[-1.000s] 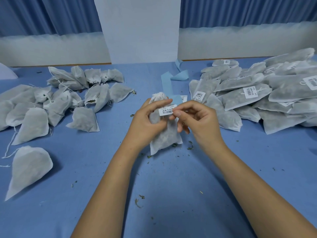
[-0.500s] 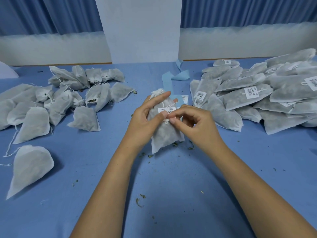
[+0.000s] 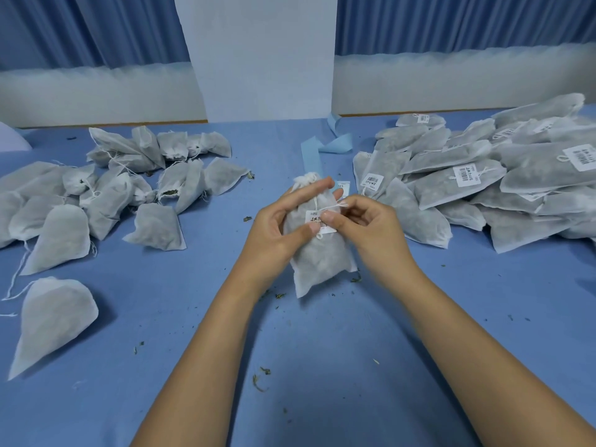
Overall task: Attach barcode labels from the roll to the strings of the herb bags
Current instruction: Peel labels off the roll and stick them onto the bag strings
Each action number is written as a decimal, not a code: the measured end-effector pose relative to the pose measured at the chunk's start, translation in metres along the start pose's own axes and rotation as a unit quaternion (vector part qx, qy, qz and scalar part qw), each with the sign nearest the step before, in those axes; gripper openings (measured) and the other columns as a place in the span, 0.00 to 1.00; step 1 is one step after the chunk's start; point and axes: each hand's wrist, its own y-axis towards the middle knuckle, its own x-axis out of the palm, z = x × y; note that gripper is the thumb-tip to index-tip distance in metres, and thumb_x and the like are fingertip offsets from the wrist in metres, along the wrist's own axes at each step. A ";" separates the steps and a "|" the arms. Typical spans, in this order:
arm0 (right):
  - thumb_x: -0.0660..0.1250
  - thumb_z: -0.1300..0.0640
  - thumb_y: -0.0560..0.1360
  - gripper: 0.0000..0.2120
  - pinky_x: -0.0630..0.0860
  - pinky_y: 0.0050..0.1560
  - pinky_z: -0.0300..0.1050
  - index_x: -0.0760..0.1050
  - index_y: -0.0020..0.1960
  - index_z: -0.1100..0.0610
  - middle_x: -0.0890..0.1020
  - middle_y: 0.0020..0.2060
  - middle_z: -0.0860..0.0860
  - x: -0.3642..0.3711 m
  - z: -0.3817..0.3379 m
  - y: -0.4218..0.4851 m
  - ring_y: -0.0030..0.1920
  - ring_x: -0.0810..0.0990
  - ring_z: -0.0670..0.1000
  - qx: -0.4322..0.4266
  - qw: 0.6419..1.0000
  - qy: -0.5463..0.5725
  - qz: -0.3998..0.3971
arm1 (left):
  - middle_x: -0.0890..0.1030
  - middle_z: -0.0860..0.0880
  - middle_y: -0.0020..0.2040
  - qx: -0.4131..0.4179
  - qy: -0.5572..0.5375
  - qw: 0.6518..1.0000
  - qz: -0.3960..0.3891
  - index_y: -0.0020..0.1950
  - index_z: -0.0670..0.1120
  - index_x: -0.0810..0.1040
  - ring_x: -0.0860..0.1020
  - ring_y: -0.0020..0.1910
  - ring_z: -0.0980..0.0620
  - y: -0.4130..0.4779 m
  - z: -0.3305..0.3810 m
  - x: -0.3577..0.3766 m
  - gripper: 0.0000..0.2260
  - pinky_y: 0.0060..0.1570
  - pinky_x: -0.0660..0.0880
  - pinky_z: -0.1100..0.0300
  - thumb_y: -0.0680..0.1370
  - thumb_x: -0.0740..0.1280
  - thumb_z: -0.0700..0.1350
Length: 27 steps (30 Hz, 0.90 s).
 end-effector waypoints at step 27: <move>0.67 0.64 0.76 0.03 0.76 0.31 0.34 0.78 0.48 0.63 0.82 0.39 0.56 -0.113 -0.051 -0.034 0.31 0.82 0.46 0.216 0.973 0.038 0.068 | 0.80 0.40 0.57 -0.155 0.109 0.972 0.142 0.71 0.46 0.69 0.80 0.53 0.47 0.064 0.022 0.124 0.22 0.58 0.75 0.53 0.79 0.66 0.52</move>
